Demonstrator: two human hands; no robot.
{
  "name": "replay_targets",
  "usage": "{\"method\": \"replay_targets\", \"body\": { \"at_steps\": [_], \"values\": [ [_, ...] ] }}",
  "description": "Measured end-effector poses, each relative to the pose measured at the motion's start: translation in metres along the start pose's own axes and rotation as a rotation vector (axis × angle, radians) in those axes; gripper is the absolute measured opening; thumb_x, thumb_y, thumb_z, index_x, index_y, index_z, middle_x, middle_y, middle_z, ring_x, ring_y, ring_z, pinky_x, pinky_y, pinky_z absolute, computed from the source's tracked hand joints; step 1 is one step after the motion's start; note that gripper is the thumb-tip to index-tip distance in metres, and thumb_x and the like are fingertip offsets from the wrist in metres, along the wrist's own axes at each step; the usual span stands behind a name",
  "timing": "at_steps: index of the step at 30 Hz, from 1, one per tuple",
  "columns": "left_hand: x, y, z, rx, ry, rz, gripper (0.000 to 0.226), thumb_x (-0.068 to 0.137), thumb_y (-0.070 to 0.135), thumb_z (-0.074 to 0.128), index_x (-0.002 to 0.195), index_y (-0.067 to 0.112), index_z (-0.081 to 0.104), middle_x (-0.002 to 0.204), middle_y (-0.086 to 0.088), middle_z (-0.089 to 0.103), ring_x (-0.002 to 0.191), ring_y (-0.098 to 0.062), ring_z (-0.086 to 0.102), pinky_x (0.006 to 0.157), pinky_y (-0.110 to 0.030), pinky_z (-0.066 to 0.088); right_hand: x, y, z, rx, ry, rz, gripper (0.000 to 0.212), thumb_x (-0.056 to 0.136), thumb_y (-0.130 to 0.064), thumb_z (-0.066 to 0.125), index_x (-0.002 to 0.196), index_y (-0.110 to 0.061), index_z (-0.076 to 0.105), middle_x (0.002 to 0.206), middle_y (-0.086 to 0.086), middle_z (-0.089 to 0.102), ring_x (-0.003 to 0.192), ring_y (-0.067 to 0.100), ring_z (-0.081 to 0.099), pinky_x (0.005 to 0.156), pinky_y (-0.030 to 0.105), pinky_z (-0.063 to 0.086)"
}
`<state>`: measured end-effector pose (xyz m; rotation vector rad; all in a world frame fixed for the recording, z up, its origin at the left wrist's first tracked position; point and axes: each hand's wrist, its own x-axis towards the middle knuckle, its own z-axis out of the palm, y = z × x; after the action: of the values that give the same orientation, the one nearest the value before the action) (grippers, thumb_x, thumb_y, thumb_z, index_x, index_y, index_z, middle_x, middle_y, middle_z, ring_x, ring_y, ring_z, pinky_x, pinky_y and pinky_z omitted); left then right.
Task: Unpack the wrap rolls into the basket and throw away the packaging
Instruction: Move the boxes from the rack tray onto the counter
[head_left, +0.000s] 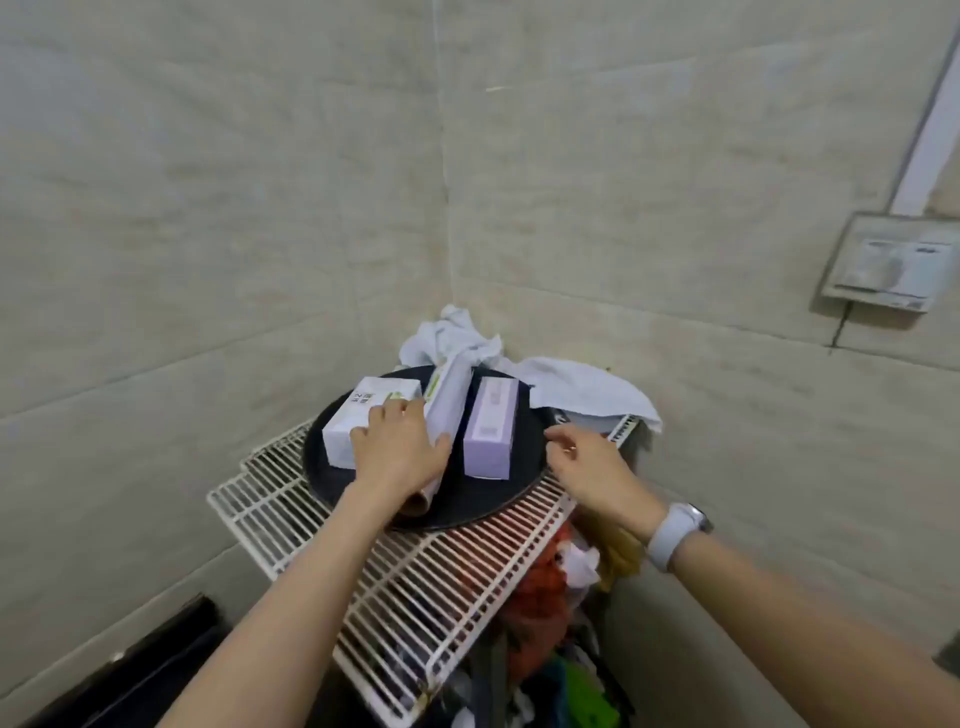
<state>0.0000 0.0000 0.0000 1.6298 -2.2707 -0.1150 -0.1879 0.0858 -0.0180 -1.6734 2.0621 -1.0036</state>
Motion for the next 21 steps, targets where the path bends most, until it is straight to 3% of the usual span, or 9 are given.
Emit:
{"method": "replay_targets", "body": {
  "at_steps": [3,7,10,14,16,18,20,21],
  "values": [
    [0.037,0.004,0.016,0.138,-0.163,-0.033,0.076,0.084,0.047,0.049,0.142,0.011,0.018,0.145,-0.015,0.033,0.133,-0.035,0.023,0.103,-0.053,0.024,0.056,-0.003,0.013,0.069,-0.041,0.104,0.045,0.091,-0.033,0.046,0.125,-0.004,0.046,0.11,0.014,0.061,0.102,0.028,0.056,0.082,0.033,0.044],
    [0.055,0.006,0.044,0.3,-0.237,0.008,0.077,0.08,0.05,0.051,0.139,0.011,0.019,0.139,-0.016,0.037,0.127,-0.033,0.028,0.095,-0.046,0.025,0.123,-0.008,0.039,0.05,-0.171,0.191,0.065,0.085,-0.05,0.047,0.133,-0.008,0.036,0.137,0.017,0.045,0.128,0.036,0.039,0.106,0.044,0.035],
    [0.052,0.004,0.058,0.358,-0.212,0.04,0.081,0.078,0.046,0.055,0.14,0.014,0.014,0.139,-0.016,0.034,0.125,-0.034,0.029,0.097,-0.044,0.026,0.148,-0.009,0.056,-0.092,-0.259,0.207,0.086,0.078,-0.063,0.049,0.141,-0.008,0.024,0.148,0.019,0.029,0.137,0.035,0.024,0.111,0.043,0.028],
    [0.051,0.009,0.06,0.273,-0.255,0.003,0.077,0.08,0.029,0.059,0.141,0.017,0.013,0.143,-0.015,0.028,0.127,-0.037,0.037,0.102,-0.045,0.031,0.162,-0.003,0.061,-0.117,-0.327,0.237,0.099,0.071,-0.057,0.06,0.144,-0.01,0.01,0.146,0.024,0.026,0.131,0.036,0.035,0.101,0.044,0.043],
    [0.052,0.012,0.059,0.223,-0.27,-0.039,0.073,0.081,0.018,0.056,0.141,0.019,0.014,0.144,-0.015,0.026,0.127,-0.037,0.039,0.102,-0.047,0.033,0.166,0.002,0.054,-0.068,-0.345,0.187,0.091,0.07,-0.053,0.061,0.139,-0.008,0.024,0.137,0.018,0.044,0.121,0.032,0.047,0.096,0.043,0.047],
    [0.054,0.013,0.057,0.174,-0.258,-0.08,0.075,0.08,0.015,0.055,0.143,0.02,0.014,0.144,-0.015,0.027,0.126,-0.04,0.038,0.102,-0.047,0.034,0.169,0.01,0.043,0.068,-0.331,0.118,0.059,0.073,-0.045,0.06,0.118,-0.009,0.048,0.119,0.011,0.06,0.099,0.024,0.059,0.084,0.035,0.05],
    [0.053,0.013,0.054,0.093,-0.221,-0.111,0.078,0.078,0.017,0.057,0.144,0.021,0.015,0.147,-0.014,0.025,0.129,-0.039,0.035,0.106,-0.045,0.035,0.166,0.017,0.03,0.219,-0.307,0.097,0.03,0.078,-0.037,0.057,0.099,-0.015,0.055,0.102,0.004,0.064,0.078,0.016,0.057,0.067,0.029,0.046],
    [0.05,0.013,0.052,0.036,-0.19,-0.119,0.08,0.077,0.018,0.058,0.145,0.021,0.016,0.149,-0.013,0.023,0.131,-0.037,0.034,0.108,-0.043,0.034,0.163,0.02,0.024,0.319,-0.299,0.091,0.031,0.08,-0.035,0.055,0.104,-0.015,0.055,0.1,0.001,0.063,0.078,0.015,0.056,0.067,0.028,0.044]
  ]
}}
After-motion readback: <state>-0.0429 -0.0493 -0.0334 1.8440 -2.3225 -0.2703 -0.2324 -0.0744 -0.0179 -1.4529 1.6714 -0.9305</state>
